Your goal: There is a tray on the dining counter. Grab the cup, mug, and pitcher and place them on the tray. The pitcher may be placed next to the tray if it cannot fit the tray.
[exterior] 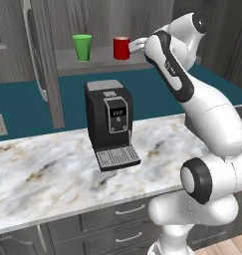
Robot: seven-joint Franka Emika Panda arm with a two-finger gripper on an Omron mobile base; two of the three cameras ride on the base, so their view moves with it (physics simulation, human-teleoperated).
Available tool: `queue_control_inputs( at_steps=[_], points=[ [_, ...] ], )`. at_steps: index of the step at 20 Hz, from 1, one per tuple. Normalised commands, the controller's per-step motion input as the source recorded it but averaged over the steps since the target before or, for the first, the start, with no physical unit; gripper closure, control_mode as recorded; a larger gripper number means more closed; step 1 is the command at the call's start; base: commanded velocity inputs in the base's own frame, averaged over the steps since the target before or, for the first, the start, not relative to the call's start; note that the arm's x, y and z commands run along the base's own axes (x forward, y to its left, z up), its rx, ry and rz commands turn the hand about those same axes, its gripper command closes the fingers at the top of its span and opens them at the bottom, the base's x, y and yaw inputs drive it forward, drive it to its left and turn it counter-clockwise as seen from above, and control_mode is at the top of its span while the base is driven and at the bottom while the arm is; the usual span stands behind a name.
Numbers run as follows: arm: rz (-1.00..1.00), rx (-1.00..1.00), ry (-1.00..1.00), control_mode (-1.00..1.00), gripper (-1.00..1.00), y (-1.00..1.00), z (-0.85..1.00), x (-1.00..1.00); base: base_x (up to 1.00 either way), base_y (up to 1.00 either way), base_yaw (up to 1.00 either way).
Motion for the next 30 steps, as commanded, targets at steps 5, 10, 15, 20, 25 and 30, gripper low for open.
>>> queue_control_inputs(
  at_steps=[5, 10, 15, 20, 25, 30],
  points=[
    [0.00, 0.01, 0.00, -1.00, -1.00, 0.28, -0.24, 0.55, 0.00, 0.00, 0.00],
    [0.00, 0.00, 0.00, -1.00, -1.00, 0.08, -0.18, 0.50, 0.00, 0.00, 0.00],
    [0.00, 0.00, 0.00, -1.00, -1.00, 0.00, -0.03, 0.58, 0.00, 0.00, 0.00],
    [0.00, 0.00, 0.00, -1.00, -1.00, 0.03, 0.00, 0.45, 0.00, 0.00, 0.00],
    [0.00, 0.00, 0.00, -1.00, 1.00, 0.05, 0.00, 0.11, 0.00, 0.00, 0.00],
    [0.00, 0.00, 0.00, -1.00, 1.00, 0.02, 0.00, 0.00, 0.00, 0.00, 0.00]
  ],
)
